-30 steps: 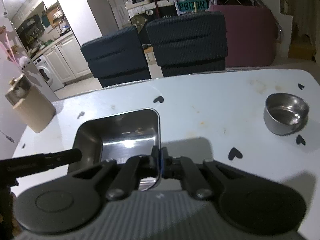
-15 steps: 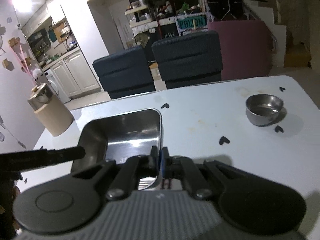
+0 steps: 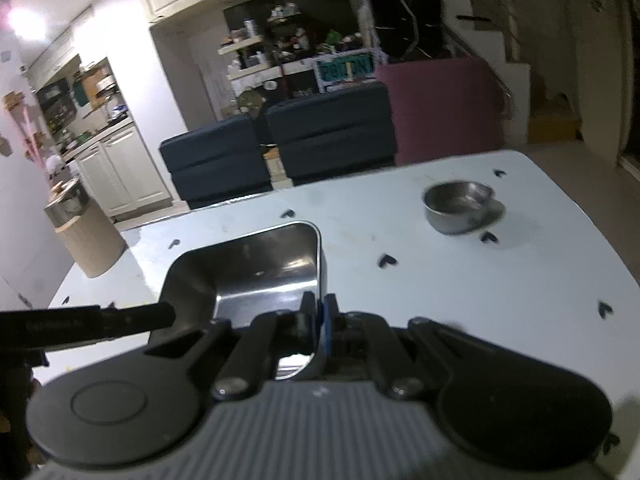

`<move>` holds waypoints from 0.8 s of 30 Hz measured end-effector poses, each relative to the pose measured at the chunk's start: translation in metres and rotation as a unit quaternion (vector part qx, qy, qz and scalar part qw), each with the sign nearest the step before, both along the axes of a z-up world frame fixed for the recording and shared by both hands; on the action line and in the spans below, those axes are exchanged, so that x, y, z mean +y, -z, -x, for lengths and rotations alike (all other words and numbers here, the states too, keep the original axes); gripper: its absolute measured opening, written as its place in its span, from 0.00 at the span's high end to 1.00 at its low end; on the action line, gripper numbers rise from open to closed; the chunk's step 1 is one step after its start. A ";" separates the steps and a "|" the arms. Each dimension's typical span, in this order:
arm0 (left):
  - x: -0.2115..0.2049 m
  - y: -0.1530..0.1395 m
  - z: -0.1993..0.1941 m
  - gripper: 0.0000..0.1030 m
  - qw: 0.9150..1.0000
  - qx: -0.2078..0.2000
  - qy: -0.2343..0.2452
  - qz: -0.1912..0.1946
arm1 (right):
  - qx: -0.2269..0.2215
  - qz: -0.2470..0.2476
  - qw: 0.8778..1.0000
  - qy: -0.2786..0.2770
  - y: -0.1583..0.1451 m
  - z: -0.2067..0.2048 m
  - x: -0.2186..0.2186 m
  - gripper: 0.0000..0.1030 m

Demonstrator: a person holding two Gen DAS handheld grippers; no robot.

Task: Organize plates and bowls
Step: 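Lift the second steel tray with both grippers and carry it toward the bowls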

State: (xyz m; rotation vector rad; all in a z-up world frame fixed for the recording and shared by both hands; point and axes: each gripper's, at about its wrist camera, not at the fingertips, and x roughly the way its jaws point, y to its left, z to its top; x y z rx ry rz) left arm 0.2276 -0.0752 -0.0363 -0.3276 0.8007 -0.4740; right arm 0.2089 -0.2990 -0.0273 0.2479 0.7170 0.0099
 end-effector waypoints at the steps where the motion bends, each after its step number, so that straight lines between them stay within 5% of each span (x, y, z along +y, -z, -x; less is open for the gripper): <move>1: -0.002 0.003 0.001 0.89 1.000 0.002 0.004 -0.001 | 0.003 -0.001 1.000 0.004 0.002 0.001 -0.004 0.95; 24: -0.053 0.067 -0.011 0.89 0.991 0.019 0.059 -0.118 | 0.066 0.120 0.991 0.006 0.045 -0.020 -0.005 0.95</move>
